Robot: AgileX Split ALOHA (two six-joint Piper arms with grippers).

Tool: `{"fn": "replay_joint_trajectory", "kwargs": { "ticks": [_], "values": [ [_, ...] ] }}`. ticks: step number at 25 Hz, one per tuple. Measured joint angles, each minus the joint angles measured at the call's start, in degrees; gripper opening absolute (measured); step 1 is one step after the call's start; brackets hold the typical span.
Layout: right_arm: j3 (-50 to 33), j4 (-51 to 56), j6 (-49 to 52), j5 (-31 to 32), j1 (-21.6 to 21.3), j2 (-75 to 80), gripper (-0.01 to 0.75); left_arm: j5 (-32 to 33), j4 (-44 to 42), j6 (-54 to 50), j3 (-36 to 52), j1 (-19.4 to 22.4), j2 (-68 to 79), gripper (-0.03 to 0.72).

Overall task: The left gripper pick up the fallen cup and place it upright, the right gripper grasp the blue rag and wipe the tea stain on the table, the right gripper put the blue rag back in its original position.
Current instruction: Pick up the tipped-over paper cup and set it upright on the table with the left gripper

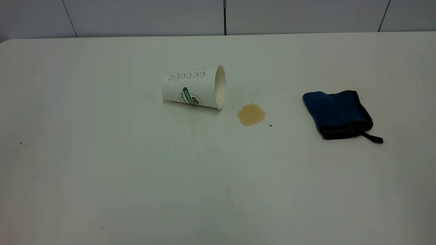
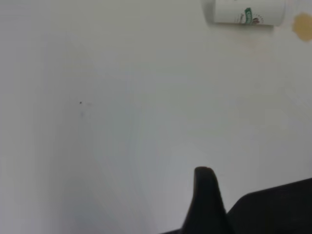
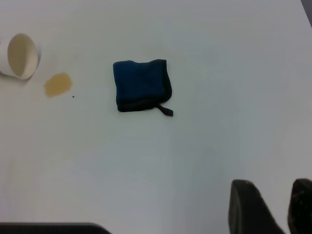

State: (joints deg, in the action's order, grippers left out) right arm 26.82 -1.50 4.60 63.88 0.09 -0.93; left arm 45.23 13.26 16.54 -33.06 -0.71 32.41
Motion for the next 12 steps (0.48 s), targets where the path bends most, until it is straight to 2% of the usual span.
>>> {"fn": "replay_joint_trajectory", "kwargs": {
  "ticks": [7, 10, 12],
  "values": [
    [0.0, 0.0, 0.0, 0.0, 0.0, 0.0, 0.239, -10.07, 13.12, 15.0, -5.53, -0.31, 23.59, 0.589],
    [0.0, 0.0, 0.0, 0.0, 0.0, 0.0, 0.239, -13.63, 14.15, 17.37, -8.11, -3.4, 31.56, 0.589],
    [0.0, 0.0, 0.0, 0.0, 0.0, 0.0, 0.239, -15.89, 14.27, 17.45, -10.53, -6.93, 36.86, 0.589]
  ]
}}
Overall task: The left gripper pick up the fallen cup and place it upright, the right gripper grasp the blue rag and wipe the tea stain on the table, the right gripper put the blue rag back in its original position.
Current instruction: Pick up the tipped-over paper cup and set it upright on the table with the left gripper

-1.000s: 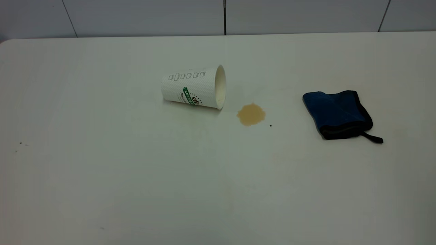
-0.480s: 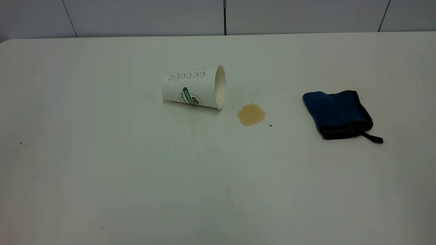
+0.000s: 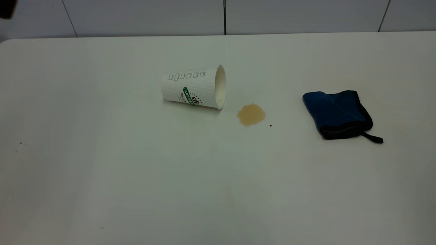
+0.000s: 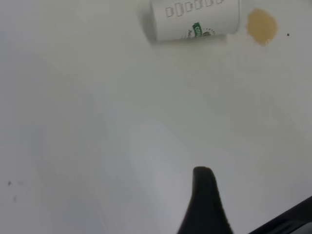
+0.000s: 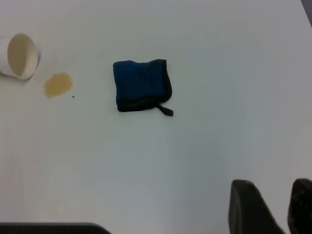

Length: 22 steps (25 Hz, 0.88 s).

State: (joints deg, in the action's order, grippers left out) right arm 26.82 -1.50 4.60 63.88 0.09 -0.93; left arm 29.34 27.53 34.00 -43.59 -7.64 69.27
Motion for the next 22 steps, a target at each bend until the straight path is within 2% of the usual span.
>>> {"fn": "replay_joint_trajectory", "kwargs": {
  "ticks": [9, 15, 17, 20, 22],
  "values": [
    [0.0, 0.0, 0.0, 0.0, 0.0, 0.0, 0.239, -12.48, 0.44, 0.0, -13.31, -17.26, 26.05, 0.589],
    [0.0, 0.0, 0.0, 0.0, 0.0, 0.0, 0.239, -16.82, 0.87, -2.65, -26.6, -23.46, 42.65, 0.589],
    [0.0, 0.0, 0.0, 0.0, 0.0, 0.0, 0.239, -14.03, 0.87, -4.88, -32.3, -24.02, 47.44, 0.589],
    [0.0, 0.0, 0.0, 0.0, 0.0, 0.0, 0.239, -2.9, -0.42, -7.69, -43.2, -24.08, 52.93, 0.589],
    [0.0, 0.0, 0.0, 0.0, 0.0, 0.0, 0.239, 3.37, -4.46, -10.2, -50.69, -24.6, 55.61, 0.589]
  ]
}}
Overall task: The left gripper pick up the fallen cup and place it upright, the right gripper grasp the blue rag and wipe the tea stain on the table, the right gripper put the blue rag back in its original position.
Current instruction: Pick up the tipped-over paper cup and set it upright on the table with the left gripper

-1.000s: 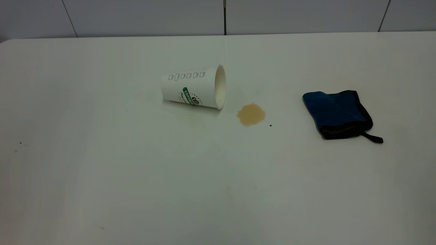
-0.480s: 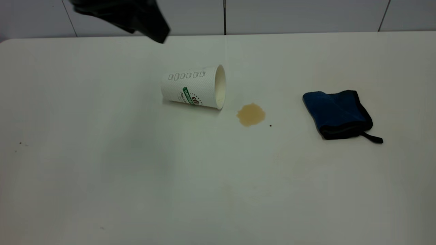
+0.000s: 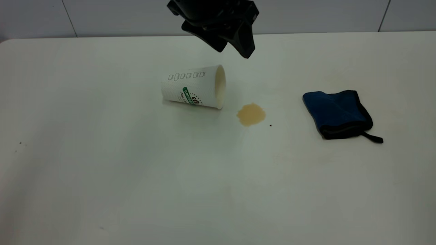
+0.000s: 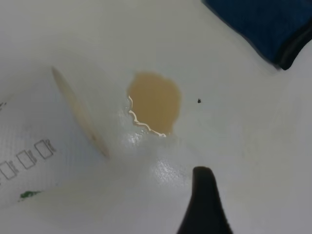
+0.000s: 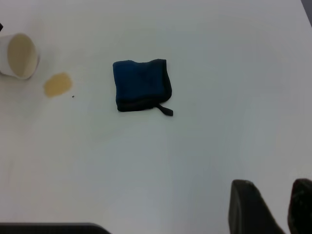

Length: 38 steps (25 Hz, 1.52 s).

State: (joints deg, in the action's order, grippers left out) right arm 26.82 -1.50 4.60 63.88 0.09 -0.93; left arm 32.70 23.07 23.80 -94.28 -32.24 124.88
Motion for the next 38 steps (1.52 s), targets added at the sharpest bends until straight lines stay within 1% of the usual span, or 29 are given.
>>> {"fn": "replay_joint_trajectory", "kwargs": {
  "ticks": [2, 6, 8, 11, 13, 16, 19, 23, 34, 38],
  "values": [
    [0.0, 0.0, 0.0, 0.0, 0.0, 0.0, 0.239, 3.35, -7.39, -5.72, -5.78, -0.94, 2.44, 0.589],
    [0.0, 0.0, 0.0, 0.0, 0.0, 0.0, 0.239, 5.79, -27.76, -24.24, -13.67, -3.82, 7.5, 0.588],
    [0.0, 0.0, 0.0, 0.0, 0.0, 0.0, 0.239, 6.04, -38.89, -33.43, -15.48, -5.75, 10.46, 0.588],
    [0.0, 0.0, 0.0, 0.0, 0.0, 0.0, 0.239, 5.31, -52.37, -47.1, -17.02, -8.58, 14.78, 0.588],
    [0.0, 0.0, 0.0, 0.0, 0.0, 0.0, 0.239, 4.84, -59.1, -55.78, -17.57, -9.94, 17.17, 0.588],
    [0.0, 0.0, 0.0, 0.0, 0.0, 0.0, 0.239, 3.96, -67.55, -65.01, -17.89, -10.91, 19.47, 0.588],
    [0.0, 0.0, 0.0, 0.0, 0.0, 0.0, 0.239, 3.79, -71.54, -70.78, -18.22, -11.21, 21.33, 0.588],
    [0.0, 0.0, 0.0, 0.0, 0.0, 0.0, 0.239, 3.99, -72.32, -73.88, -18.22, -11.28, 23.19, 0.588],
    [0.0, 0.0, 0.0, 0.0, 0.0, 0.0, 0.239, 6.5, -73.65, -77.87, -18.28, -11.29, 25.44, 0.588],
    [0.0, 0.0, 0.0, 0.0, 0.0, 0.0, 0.239, 8.63, -74.26, -78.63, -18.33, -11.29, 26.21, 0.588]
  ]
}}
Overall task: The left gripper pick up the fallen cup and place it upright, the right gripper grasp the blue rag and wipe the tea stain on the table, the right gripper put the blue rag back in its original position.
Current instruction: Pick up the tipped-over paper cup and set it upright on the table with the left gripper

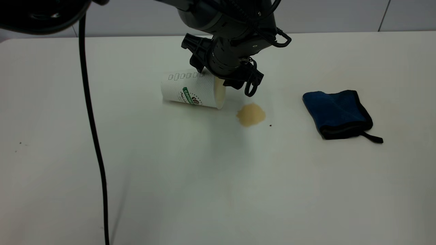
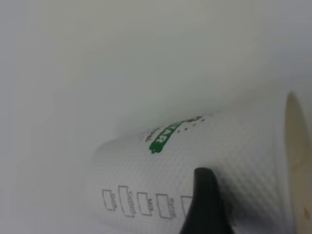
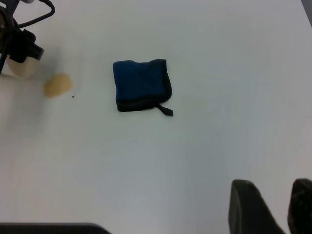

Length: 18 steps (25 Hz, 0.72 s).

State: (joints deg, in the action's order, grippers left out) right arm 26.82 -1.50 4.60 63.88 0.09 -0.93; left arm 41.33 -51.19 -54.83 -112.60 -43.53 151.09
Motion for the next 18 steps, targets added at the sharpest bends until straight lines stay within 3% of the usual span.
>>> {"fn": "replay_joint_trajectory", "kwargs": {
  "ticks": [18],
  "values": [
    [0.0, 0.0, 0.0, 0.0, 0.0, 0.0, 0.239, 1.49, -2.27, -4.54, 0.0, 0.06, 0.05, 0.588]
  ]
}}
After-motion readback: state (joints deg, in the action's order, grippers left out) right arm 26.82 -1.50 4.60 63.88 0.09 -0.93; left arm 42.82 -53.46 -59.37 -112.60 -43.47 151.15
